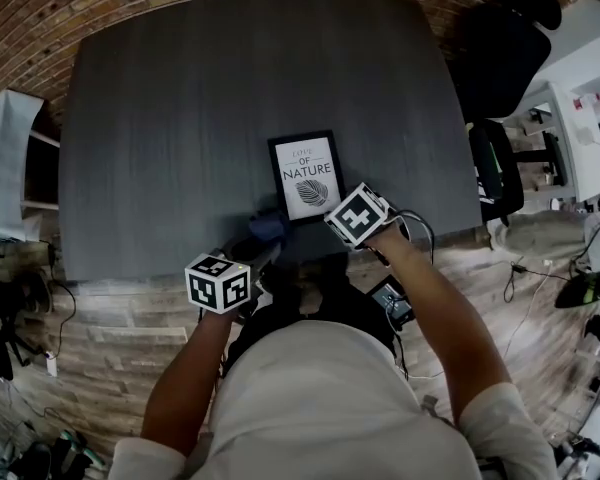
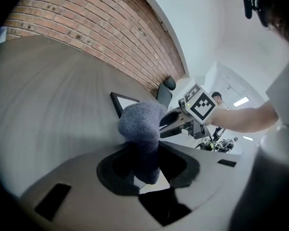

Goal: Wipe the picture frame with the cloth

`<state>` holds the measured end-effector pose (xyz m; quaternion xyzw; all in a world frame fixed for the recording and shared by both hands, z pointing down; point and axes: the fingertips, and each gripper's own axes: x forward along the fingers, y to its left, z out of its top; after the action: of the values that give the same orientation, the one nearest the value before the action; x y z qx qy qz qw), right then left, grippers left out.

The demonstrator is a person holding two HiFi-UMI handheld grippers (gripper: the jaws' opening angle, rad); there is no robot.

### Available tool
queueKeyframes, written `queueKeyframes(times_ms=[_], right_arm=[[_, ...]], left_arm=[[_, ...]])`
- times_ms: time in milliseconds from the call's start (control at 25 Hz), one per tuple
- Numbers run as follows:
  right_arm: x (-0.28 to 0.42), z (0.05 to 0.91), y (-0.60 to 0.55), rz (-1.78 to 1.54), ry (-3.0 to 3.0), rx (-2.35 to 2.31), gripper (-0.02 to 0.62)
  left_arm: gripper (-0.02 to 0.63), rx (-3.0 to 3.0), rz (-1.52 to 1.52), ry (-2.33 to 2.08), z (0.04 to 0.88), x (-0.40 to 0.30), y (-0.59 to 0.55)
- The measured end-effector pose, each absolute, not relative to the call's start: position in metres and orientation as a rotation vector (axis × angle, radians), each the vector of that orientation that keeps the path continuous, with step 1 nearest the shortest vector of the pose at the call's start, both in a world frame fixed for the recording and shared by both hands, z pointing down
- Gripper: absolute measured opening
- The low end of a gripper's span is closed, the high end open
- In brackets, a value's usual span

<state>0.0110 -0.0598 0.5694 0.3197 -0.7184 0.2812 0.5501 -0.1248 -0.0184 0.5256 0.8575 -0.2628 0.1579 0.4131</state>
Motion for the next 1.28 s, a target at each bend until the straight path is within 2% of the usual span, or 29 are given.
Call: queueKeyframes(times_ms=[240, 320, 560, 760, 1280], right_arm=[[-0.006, 0.564, -0.061, 0.67, -1.75, 0.856, 0.227], [-0.007, 0.556, -0.06, 0.653, -1.782, 0.912, 0.19], [-0.018, 0.512, -0.062, 0.612, -1.94, 1.027, 0.147], [0.003, 0.468, -0.047, 0.623, -2.066, 1.119, 0.097], [0.086, 0.377, 0.083, 0.899, -2.371, 1.247, 0.058]], left_arm=[[0.115, 2.167, 0.345, -0.69, 0.512, -0.143, -0.014], [0.115, 2.174, 0.333, -0.697, 0.506, -0.146, -0.009], [0.115, 2.193, 0.251, -0.724, 0.488, -0.164, -0.002], [0.115, 2.261, 0.153, -0.765, 0.456, -0.155, 0.01], [0.117, 2.247, -0.171, -0.883, 0.375, -0.119, 0.112]])
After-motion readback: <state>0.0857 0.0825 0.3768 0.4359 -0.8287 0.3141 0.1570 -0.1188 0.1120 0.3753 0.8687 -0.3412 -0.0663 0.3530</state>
